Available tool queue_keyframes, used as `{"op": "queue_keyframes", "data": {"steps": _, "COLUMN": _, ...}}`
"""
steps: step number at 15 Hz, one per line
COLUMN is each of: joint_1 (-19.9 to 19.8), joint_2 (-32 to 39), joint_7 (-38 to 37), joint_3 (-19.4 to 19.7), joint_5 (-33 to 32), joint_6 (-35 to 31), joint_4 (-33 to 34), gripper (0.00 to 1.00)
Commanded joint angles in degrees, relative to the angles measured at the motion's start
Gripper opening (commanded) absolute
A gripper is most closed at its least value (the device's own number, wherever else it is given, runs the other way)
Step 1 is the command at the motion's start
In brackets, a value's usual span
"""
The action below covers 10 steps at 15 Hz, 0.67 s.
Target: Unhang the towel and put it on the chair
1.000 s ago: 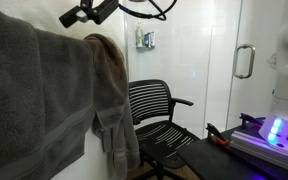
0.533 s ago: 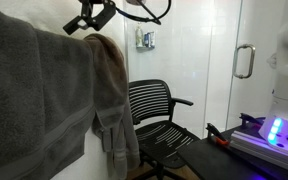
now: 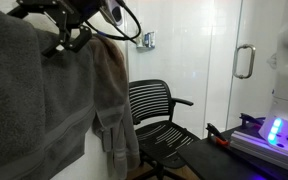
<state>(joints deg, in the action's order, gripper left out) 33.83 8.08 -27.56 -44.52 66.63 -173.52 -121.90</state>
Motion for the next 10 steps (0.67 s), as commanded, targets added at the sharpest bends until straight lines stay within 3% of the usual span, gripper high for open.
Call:
{"op": "queue_keyframes", "data": {"steps": 1, "joint_1": 0.0, "joint_2": 0.8, "joint_7": 0.0, "joint_3": 0.1, "joint_5": -0.2, "joint_6": 0.0, "joint_4": 0.7, "gripper": 0.81}}
{"op": "queue_keyframes", "data": {"steps": 10, "joint_1": 0.5, "joint_2": -3.4, "joint_7": -8.7, "joint_3": 2.5, "joint_5": -3.1, "joint_6": 0.4, "joint_4": -1.5, "gripper": 0.18}}
